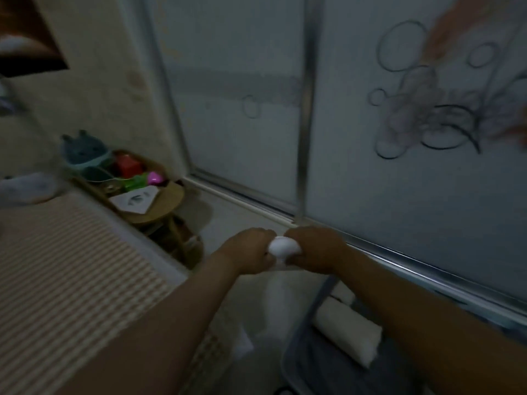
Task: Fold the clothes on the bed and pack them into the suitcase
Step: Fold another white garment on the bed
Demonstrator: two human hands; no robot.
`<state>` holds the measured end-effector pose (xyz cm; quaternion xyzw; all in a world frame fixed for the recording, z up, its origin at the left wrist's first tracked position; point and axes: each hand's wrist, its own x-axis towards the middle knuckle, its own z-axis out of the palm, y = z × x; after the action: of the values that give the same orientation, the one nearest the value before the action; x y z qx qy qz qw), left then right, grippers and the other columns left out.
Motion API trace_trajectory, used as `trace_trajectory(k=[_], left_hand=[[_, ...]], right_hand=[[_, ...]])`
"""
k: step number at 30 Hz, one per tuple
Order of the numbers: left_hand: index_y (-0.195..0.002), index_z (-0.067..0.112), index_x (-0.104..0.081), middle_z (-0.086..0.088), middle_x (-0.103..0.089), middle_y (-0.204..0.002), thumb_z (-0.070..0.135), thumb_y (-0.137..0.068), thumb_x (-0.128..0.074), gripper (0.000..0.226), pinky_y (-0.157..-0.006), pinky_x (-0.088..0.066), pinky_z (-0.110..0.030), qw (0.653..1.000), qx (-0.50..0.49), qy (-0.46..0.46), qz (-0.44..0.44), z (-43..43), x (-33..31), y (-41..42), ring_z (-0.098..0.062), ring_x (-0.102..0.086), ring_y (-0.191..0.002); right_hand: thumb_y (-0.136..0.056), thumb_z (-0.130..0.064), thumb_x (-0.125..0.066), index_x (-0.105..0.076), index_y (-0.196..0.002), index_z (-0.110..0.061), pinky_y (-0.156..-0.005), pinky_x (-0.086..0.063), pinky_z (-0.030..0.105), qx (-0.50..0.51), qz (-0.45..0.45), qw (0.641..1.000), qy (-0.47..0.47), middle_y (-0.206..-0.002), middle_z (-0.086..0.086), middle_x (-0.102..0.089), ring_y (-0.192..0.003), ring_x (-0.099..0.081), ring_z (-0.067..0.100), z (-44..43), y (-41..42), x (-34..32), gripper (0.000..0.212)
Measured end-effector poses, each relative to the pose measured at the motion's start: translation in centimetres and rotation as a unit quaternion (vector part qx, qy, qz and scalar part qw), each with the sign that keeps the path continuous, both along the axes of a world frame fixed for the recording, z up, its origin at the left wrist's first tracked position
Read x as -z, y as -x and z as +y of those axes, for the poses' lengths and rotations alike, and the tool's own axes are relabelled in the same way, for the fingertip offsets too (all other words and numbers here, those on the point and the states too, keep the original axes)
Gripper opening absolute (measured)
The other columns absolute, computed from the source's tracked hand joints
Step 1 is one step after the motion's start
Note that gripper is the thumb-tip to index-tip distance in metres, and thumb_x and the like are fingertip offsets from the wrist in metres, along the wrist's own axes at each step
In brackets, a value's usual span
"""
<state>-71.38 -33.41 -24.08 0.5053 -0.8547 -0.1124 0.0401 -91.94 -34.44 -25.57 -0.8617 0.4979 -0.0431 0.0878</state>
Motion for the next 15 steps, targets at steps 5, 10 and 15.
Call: trace_trajectory(k=[5, 10, 15], left_hand=[[-0.135, 0.021, -0.049, -0.015, -0.051, -0.118, 0.033, -0.087, -0.058, 0.051, -0.088, -0.041, -0.031, 0.996, 0.051, -0.079, 0.001, -2.5, 5.5, 10.5, -0.031, -0.053, -0.108], [-0.145, 0.01, -0.037, -0.017, -0.047, -0.14, 0.044, -0.075, -0.035, 0.078, -0.101, -0.04, -0.035, 0.984, 0.095, -0.151, 0.0, -2.9, 12.6, 17.5, -0.032, -0.049, -0.124], [-0.149, 0.012, -0.029, -0.014, -0.036, -0.149, 0.031, -0.098, -0.048, 0.057, -0.105, -0.036, -0.04, 0.985, 0.118, -0.124, -0.017, -5.3, 20.7, 21.1, -0.031, -0.039, -0.133]], right_hand=[[-0.076, -0.054, -0.069, -0.064, -0.114, -0.026, -0.088, -0.046, 0.032, 0.068, 0.078, 0.993, -0.05, -0.118, 0.005, -0.06, -0.109, -0.057, 0.026, -0.5, 10.1, 4.3, 0.048], [-0.081, -0.04, -0.071, -0.051, -0.135, -0.031, -0.097, -0.038, 0.026, 0.138, 0.055, 0.98, -0.136, -0.138, -0.002, -0.052, -0.123, -0.051, 0.021, 0.2, 17.4, 10.0, 0.058], [-0.098, -0.038, -0.052, -0.04, -0.144, -0.027, -0.103, -0.032, 0.023, 0.215, 0.028, 0.952, -0.218, -0.148, 0.0, -0.044, -0.131, -0.045, 0.018, 1.4, 22.9, 17.2, 0.049]])
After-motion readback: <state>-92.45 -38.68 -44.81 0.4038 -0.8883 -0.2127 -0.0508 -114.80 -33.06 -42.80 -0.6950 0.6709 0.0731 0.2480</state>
